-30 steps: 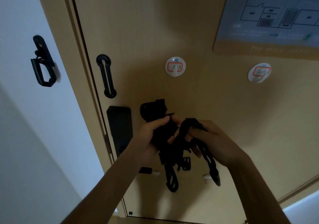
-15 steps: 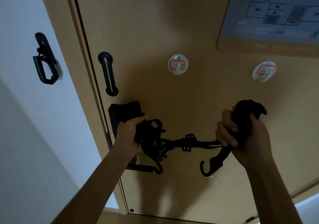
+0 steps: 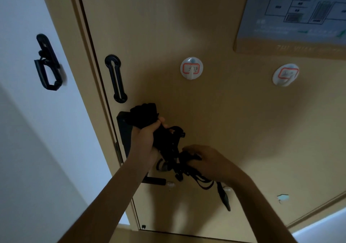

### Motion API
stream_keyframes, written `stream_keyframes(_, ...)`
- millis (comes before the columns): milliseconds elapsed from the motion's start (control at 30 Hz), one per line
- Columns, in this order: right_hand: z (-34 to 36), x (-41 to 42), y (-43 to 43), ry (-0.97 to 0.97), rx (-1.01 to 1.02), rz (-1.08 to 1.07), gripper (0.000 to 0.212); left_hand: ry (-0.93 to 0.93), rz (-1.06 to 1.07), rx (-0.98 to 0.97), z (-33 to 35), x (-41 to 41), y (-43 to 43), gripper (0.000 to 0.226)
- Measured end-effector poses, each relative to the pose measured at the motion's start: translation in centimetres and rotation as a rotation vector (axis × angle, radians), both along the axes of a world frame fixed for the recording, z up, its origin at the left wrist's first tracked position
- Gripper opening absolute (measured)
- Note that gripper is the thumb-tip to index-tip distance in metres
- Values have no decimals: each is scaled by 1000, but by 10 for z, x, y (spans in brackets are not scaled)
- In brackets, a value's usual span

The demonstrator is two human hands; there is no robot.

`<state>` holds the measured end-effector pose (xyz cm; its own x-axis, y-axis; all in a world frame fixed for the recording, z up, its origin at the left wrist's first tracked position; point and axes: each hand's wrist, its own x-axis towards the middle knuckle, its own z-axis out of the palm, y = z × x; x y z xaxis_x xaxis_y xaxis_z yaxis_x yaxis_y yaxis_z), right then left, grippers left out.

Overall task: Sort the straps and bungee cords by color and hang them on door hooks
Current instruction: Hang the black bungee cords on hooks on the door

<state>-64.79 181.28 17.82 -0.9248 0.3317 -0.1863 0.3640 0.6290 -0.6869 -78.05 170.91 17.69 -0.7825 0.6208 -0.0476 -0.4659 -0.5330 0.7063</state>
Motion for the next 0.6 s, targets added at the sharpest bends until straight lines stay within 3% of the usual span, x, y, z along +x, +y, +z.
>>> stream_keyframes(67,-12,-6,-2,-157,-1,44,42,1,3,1,1,0,0,21)
stream_keyframes(167,-26,-12,-3,-175,62,116,19,31,8,-11,0,-2,-2,25)
stream_keyframes(233,-28,-11,0,-94,105,122,8,91,27,-79,-4,-5,-4,30)
stream_keyframes(300,-26,-10,4,79,9,91,6,165,40,-177,-9,-8,-4,36)
stream_keyframes(367,-20,-6,6,243,-119,76,10,254,54,-277,-15,-8,-3,42)
stream_keyframes(433,-14,-1,9,281,-182,103,18,307,90,-349,-18,-8,-4,45)
stream_keyframes(600,-8,2,3,-131,12,401,37,305,71,-271,-12,-8,-4,23)
